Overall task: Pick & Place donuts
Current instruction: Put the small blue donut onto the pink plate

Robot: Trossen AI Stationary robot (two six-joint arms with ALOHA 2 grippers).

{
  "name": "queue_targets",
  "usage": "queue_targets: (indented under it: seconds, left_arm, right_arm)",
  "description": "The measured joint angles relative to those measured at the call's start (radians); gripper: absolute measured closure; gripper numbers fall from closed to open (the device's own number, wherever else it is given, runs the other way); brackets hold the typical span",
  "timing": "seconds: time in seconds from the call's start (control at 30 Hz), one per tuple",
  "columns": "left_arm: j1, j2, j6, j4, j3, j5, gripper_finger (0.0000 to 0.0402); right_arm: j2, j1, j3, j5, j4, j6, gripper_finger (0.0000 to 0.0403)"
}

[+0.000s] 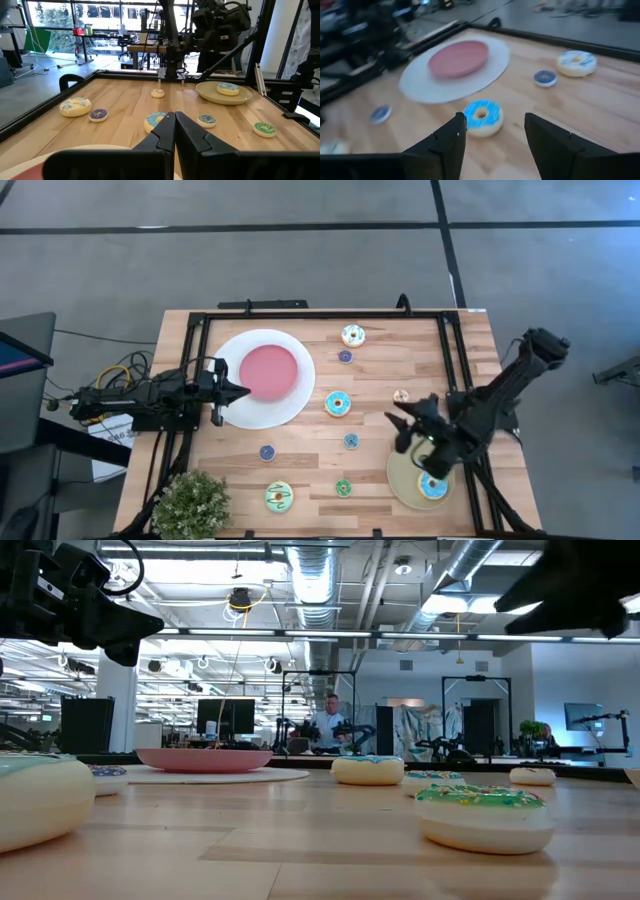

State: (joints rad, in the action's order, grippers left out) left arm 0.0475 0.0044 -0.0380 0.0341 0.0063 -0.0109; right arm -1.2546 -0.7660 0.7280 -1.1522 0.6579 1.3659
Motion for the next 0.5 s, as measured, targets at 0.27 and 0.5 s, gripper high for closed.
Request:
queue_targets:
  seconds: [0.27, 0.5]
  left_arm:
    - [0.000, 0.000, 0.000, 0.000, 0.000, 0.000, 0.0401]
    - [0.000, 0.000, 0.000, 0.000, 0.000, 0.000, 0.0401]
  right_arm:
    - [-0.085, 0.191, 0.000, 0.172, -0.101, -0.254, 0.0220]
    - [-0.129, 0.340, 0.000, 0.340, -0.166, -0.511, 0.0237]
